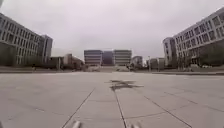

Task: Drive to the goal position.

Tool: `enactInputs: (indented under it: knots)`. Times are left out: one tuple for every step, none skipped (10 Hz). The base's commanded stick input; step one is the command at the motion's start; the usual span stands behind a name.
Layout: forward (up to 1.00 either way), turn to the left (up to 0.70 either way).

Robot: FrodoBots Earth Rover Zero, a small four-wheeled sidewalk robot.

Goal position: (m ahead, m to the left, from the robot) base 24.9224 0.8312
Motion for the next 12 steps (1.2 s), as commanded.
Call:
enactInputs:
  knots:
    - [0.7,0.0]
    - [0.7,0.0]
    - [0.7,0.0]
    - [0.7,0.0]
    - [0.7,0.0]
    - [0.7,0.14]
    - [0.7,0.32]
    - [0.7,0.35]
    - [0.7,0.23]
    - [0.7,0.02]
    - [0.7,0.0]
    - [0.7,0.0]
